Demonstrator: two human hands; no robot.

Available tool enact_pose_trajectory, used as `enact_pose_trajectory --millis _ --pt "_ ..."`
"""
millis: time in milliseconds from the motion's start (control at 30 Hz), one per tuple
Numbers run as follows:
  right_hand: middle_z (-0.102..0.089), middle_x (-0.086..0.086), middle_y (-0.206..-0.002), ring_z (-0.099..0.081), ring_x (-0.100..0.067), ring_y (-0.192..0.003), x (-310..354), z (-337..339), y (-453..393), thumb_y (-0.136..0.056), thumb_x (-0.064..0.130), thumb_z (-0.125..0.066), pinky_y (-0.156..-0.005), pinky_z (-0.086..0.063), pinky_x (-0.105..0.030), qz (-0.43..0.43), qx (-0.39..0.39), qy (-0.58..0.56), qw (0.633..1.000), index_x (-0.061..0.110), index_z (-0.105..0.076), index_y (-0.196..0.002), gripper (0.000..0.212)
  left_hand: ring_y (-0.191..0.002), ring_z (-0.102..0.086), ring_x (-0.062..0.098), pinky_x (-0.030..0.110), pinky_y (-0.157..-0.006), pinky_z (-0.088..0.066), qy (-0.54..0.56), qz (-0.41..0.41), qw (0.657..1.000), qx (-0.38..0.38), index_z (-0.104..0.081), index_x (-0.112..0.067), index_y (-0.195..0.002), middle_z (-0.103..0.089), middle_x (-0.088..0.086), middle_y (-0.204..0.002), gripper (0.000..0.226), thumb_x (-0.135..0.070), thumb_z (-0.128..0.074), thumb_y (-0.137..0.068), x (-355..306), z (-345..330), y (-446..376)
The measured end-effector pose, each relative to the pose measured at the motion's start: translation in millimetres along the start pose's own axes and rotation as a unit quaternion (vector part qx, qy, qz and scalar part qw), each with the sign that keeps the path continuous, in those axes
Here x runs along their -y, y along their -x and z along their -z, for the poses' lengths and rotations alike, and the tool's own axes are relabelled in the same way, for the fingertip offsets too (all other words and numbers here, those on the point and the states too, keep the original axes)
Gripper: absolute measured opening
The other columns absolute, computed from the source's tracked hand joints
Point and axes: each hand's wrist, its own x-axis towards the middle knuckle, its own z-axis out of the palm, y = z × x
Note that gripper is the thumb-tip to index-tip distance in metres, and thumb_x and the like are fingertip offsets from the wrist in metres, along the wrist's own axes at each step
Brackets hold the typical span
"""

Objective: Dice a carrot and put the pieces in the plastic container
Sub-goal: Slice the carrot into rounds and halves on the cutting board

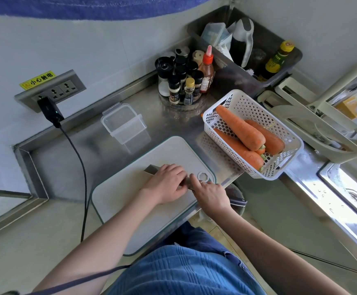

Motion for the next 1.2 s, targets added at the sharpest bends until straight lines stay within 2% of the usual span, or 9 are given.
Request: enact_pose_trajectory --millis 133,233,300,367,500,667,833,1000,1200 --pt "-0.062 -0.002 -0.081 -0.063 -0.027 -0.071 -4 4 0 -0.097 0.012 -0.046 -0.051 -0.035 -0.033 -0.01 0.018 -0.005 1.0 0.015 -0.014 -0.112 0.035 -0.13 -0.036 0.019 0.035 -0.11 -0.022 0.026 0.036 0.999 -0.001 -0.049 -0.013 -0.131 -0.047 0.001 -0.138 0.067 -0.049 -0.016 -0.085 2 1 -6" --pt "-0.055 -0.002 -0.079 -0.059 -0.028 -0.067 -7 1 6 -0.096 0.007 -0.043 -0.048 -0.031 -0.033 -0.03 0.041 -0.013 0.999 0.018 -0.014 -0.114 0.036 -0.11 -0.051 0.024 0.042 -0.095 -0.044 0.072 0.084 0.977 -0.179 -0.059 -0.003 -0.114 -0.059 0.01 -0.116 0.046 -0.028 -0.027 -0.092 8 2 8" --pt "-0.043 0.001 -0.065 -0.047 -0.027 -0.053 -6 -3 10 -0.091 0.005 -0.049 -0.04 -0.022 -0.029 -0.047 0.044 -0.033 0.997 0.02 -0.02 -0.113 0.039 -0.099 -0.05 0.024 0.035 -0.087 -0.044 0.12 0.137 0.932 -0.312 -0.06 0.0 -0.104 -0.058 0.013 -0.105 0.033 -0.013 -0.033 -0.09 14 -1 32" --pt "-0.038 0.001 -0.055 -0.04 -0.026 -0.042 -4 -7 12 -0.09 0.008 -0.055 -0.036 -0.021 -0.026 -0.062 0.038 -0.067 0.995 0.019 -0.032 -0.11 0.032 -0.093 -0.048 0.024 0.031 -0.083 -0.041 0.136 0.187 0.901 -0.368 -0.057 0.002 -0.099 -0.053 0.014 -0.1 0.025 -0.006 -0.035 -0.087 21 -8 57" --pt "-0.05 -0.008 -0.063 -0.054 -0.033 -0.055 7 -10 13 -0.103 0.025 -0.035 -0.048 -0.037 -0.033 -0.059 0.029 -0.133 0.989 0.016 -0.037 -0.11 0.012 -0.088 -0.046 0.023 0.037 -0.071 -0.05 0.03 0.14 0.957 -0.252 -0.05 -0.009 -0.095 -0.049 0.006 -0.098 0.017 -0.018 -0.054 -0.081 33 -34 86" --pt "-0.053 -0.009 -0.072 -0.056 -0.033 -0.065 28 -2 7 -0.104 0.031 -0.027 -0.056 -0.041 -0.034 -0.032 0.036 -0.152 0.987 0.016 -0.035 -0.113 0.019 -0.1 -0.044 0.022 0.036 -0.076 -0.054 -0.028 0.088 0.989 -0.114 -0.046 -0.011 -0.11 -0.058 0.008 -0.111 0.067 -0.026 -0.084 -0.057 31 -43 77" --pt "-0.057 -0.01 -0.078 -0.06 -0.036 -0.073 44 4 -4 -0.104 0.033 -0.025 -0.057 -0.038 -0.034 -0.028 0.043 -0.157 0.986 0.021 -0.025 -0.114 0.015 -0.1 -0.044 0.023 0.033 -0.083 -0.042 -0.084 0.027 0.983 -0.163 -0.045 -0.009 -0.107 -0.065 0.01 -0.097 0.046 -0.019 -0.064 -0.066 36 -36 57" --pt "-0.059 -0.011 -0.081 -0.056 -0.033 -0.067 55 2 -8 -0.105 0.029 -0.024 -0.057 -0.037 -0.033 -0.018 0.048 -0.146 0.988 0.018 -0.024 -0.125 0.022 -0.094 -0.044 0.021 0.029 -0.064 -0.052 -0.118 -0.001 0.983 -0.14 -0.045 -0.009 -0.107 -0.066 0.008 -0.092 0.032 -0.014 -0.036 -0.077 47 -32 52" --pt "-0.028 0.0 -0.058 -0.037 -0.028 -0.052 60 0 -5 -0.105 0.022 -0.032 -0.041 -0.019 -0.03 -0.027 0.048 -0.153 0.987 0.02 -0.013 -0.108 0.02 -0.092 -0.058 0.025 0.029 -0.066 -0.054 -0.11 -0.036 0.982 -0.146 -0.046 -0.007 -0.107 -0.066 0.01 -0.091 0.031 -0.013 -0.036 -0.078 51 -33 52"
